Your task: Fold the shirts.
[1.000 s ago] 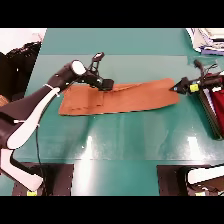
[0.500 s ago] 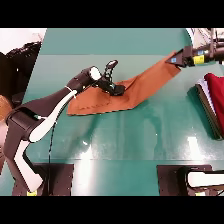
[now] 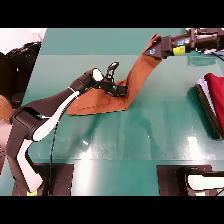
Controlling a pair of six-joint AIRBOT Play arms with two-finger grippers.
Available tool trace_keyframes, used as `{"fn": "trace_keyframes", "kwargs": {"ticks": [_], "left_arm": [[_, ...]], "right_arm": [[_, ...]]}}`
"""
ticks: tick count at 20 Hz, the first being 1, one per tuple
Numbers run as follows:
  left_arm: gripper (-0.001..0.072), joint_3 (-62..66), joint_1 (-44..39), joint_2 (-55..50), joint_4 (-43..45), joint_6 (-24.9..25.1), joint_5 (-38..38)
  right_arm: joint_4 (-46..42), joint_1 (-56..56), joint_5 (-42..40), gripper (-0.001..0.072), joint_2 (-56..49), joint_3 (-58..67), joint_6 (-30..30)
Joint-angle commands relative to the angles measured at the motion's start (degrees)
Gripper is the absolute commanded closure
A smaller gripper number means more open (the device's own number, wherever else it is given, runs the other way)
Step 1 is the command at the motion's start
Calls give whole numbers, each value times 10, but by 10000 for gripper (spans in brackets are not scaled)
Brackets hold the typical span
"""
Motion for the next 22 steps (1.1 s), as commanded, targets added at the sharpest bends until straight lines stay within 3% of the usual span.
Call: {"fn": "trace_keyframes", "kwargs": {"ticks": [1,6,9,11,14,15,16,17,19,22], "left_arm": [[681,7,16,13,5,1,-23],[681,16,116,115,99,1,-74],[680,16,202,195,150,1,-105],[680,16,254,243,172,2,-124],[680,16,316,294,174,1,-148],[679,16,329,304,174,1,-155],[679,16,340,312,174,2,-163],[679,16,346,315,174,1,-169],[679,16,350,316,174,1,-176],[679,16,348,316,170,2,-184]], "right_arm": [[0,29,-25,696,0,3,-17],[9,74,-49,696,-26,3,-34],[123,130,-76,695,-82,10,-103],[157,182,-95,695,-140,54,-140],[157,264,-130,683,-242,151,-146],[162,284,-136,540,-268,173,-146],[171,301,-145,328,-287,181,-146],[185,310,-155,216,-292,170,-146],[205,308,-167,202,-279,123,-146],[203,250,-130,261,-242,63,-144]]}}
